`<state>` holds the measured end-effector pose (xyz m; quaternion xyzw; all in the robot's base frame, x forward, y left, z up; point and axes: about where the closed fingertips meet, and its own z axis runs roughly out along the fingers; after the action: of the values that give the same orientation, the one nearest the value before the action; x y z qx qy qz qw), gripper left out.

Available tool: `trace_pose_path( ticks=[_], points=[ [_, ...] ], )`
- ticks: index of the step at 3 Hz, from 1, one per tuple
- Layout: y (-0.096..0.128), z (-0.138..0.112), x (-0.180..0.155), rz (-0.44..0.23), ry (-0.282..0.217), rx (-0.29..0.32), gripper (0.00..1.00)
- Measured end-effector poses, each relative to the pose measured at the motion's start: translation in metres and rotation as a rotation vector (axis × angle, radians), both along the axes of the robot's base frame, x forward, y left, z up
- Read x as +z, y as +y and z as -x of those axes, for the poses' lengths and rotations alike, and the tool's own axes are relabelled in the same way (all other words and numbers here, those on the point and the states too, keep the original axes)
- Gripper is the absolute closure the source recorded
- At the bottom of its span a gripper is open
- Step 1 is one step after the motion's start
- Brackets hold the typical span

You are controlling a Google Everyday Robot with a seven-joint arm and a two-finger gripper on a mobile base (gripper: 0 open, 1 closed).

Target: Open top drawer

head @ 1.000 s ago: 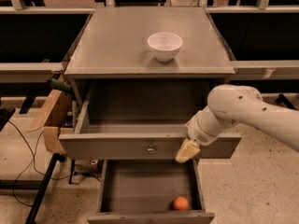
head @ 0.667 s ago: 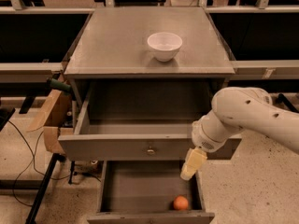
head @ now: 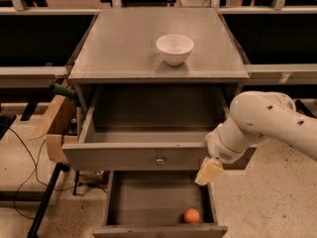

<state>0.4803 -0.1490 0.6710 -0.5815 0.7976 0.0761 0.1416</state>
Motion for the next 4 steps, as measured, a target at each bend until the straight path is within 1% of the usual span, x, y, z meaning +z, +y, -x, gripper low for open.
trace_pose_path(
  ticks=[1,3,4],
  points=[
    [-0.005,-0.002,-0.005,-0.012,0.017,-0.001,0.50],
    [-0.007,-0.002,0.001,-0.018,0.019,-0.006,0.96],
    [-0.007,-0.002,0.005,-0.018,0.019,-0.006,0.68]
  ],
)
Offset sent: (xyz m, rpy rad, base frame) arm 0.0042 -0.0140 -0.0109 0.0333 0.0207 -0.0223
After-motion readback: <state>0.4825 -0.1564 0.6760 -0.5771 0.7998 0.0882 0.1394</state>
